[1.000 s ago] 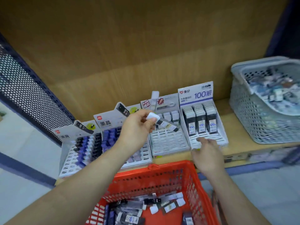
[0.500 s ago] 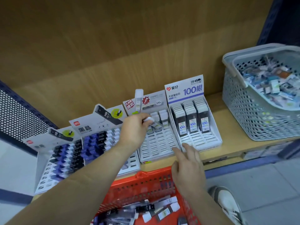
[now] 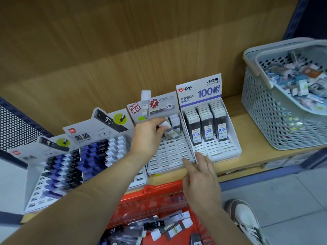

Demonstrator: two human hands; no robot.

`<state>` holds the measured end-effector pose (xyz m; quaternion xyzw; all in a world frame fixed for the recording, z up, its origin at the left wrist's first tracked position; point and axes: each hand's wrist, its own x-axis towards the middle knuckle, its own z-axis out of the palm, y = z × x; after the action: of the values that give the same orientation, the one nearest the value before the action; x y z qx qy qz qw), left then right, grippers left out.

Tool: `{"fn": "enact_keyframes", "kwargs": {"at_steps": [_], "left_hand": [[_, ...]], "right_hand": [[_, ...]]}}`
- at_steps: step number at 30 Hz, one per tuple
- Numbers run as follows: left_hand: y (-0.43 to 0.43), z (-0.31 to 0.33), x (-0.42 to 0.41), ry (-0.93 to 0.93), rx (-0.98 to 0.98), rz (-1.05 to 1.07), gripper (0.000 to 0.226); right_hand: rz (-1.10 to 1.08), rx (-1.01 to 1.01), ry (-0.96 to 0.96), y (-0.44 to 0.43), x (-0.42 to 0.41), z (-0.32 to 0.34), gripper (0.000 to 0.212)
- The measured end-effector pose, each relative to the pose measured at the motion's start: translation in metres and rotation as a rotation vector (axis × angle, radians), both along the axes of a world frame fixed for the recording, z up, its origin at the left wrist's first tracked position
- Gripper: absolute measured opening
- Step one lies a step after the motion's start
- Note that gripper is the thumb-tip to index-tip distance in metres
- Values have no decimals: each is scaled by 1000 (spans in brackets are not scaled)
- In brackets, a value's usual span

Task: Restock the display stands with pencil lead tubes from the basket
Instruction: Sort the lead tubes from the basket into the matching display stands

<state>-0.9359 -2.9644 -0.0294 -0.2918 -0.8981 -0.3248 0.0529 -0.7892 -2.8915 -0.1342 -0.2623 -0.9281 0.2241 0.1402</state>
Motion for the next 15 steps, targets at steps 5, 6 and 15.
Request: {"fn": "enact_keyframes", "kwargs": {"at_steps": [5,6,15], "left_hand": [[8,-3,-9,166,-127,-94,12],[10,-4,-10,201,-164,-125,12],[28,-9,-5,158,-318,-150,13]], "right_hand": [[-1,41,30,2,-1,-2,45],[-1,48,33,2,-1,-3,46],[3,37,51,2,0,-4,47]]}}
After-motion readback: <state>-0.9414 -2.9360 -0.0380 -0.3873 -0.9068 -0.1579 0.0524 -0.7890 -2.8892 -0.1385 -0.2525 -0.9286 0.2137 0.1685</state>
